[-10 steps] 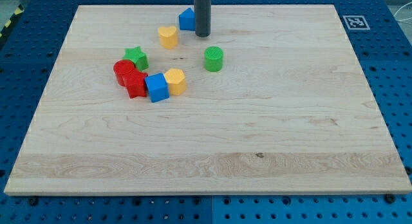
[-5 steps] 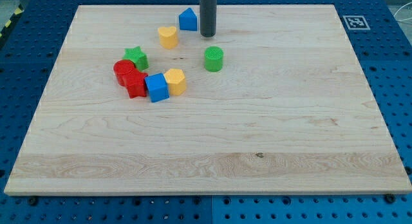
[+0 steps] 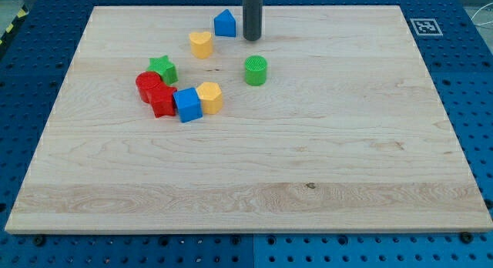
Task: Slide the blue triangle towards the top center
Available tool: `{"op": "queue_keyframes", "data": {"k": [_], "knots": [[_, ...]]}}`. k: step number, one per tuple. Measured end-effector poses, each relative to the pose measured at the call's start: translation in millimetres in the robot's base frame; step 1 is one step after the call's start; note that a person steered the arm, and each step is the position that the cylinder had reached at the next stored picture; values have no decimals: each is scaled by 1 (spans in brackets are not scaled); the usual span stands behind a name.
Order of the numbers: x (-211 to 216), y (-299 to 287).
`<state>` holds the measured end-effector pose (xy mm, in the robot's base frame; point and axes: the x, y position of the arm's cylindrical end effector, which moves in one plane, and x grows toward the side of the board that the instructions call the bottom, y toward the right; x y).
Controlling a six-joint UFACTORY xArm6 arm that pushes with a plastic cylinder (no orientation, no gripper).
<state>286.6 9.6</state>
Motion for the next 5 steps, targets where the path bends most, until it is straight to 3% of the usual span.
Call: {"op": "queue_keyframes", "data": {"k": [2,5], "knots": [[12,-42],[-21,-45]]}}
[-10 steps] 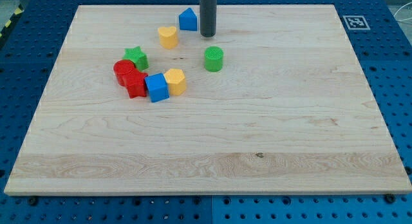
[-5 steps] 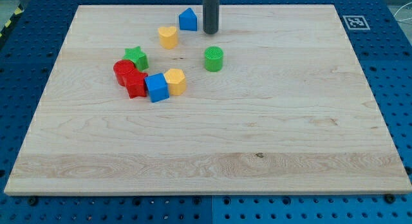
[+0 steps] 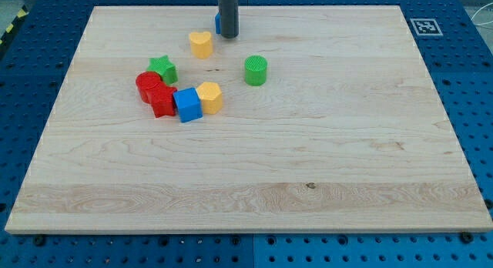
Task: Slide the blue triangle towards the top center
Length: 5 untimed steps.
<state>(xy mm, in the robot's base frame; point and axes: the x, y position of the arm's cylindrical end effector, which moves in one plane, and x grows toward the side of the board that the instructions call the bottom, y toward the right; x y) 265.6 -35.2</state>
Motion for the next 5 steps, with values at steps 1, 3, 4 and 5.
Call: {"op": "queue_keyframes", "data": {"k": [1,3,4,5], "knots": [[0,12],[9,21],[12,-3],[10,-8]]}}
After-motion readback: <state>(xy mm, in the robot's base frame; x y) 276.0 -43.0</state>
